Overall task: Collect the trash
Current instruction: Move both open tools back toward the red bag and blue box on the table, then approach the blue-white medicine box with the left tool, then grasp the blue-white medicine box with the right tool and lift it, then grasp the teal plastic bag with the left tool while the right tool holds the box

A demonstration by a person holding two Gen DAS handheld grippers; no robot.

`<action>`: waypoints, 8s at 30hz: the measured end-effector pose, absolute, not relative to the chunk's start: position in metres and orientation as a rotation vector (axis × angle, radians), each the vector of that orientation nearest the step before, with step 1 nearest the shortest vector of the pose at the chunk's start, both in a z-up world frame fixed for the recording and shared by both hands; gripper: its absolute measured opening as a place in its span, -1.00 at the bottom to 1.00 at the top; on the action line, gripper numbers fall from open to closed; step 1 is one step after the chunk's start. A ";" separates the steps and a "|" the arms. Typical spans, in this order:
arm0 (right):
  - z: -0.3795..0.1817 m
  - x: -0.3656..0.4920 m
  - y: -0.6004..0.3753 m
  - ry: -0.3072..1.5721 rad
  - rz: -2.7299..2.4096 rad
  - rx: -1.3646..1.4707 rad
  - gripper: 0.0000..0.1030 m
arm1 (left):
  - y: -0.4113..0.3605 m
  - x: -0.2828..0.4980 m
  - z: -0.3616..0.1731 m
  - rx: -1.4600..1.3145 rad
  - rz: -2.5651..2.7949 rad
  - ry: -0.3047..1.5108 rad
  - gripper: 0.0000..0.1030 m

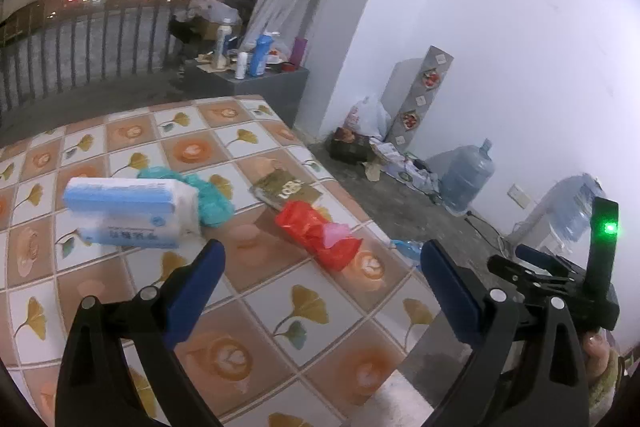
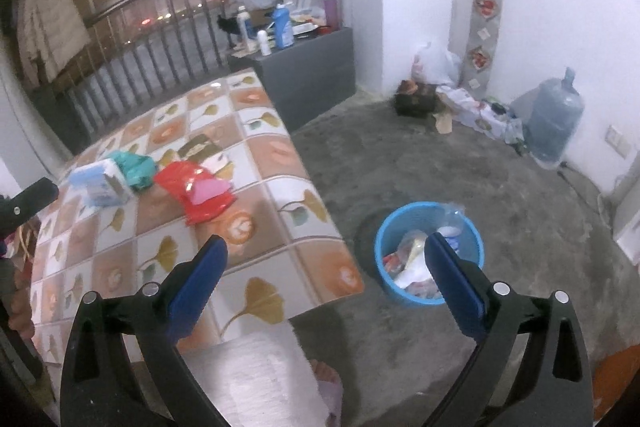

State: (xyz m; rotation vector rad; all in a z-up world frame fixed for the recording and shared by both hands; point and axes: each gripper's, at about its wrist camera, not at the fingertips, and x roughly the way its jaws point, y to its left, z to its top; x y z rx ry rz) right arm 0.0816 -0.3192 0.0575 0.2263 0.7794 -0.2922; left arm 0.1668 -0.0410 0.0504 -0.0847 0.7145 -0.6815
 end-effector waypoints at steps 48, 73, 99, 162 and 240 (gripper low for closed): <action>0.036 0.133 -0.251 0.803 0.007 0.266 0.84 | 0.086 0.182 0.013 -0.257 -0.443 0.693 0.70; 0.035 0.145 -0.231 0.867 0.075 0.247 0.84 | 0.118 0.258 -0.021 -0.240 -0.594 0.920 -0.36; 0.029 0.139 -0.224 0.894 0.139 0.325 0.84 | 0.074 0.217 -0.050 -0.389 -0.931 1.063 0.00; 0.026 0.178 -0.190 0.977 0.289 0.470 0.84 | 0.102 0.185 -0.034 -0.272 -0.319 0.902 0.66; -0.029 0.195 -0.184 1.042 0.303 0.386 0.67 | 0.065 0.184 -0.036 -0.064 -0.499 1.000 0.04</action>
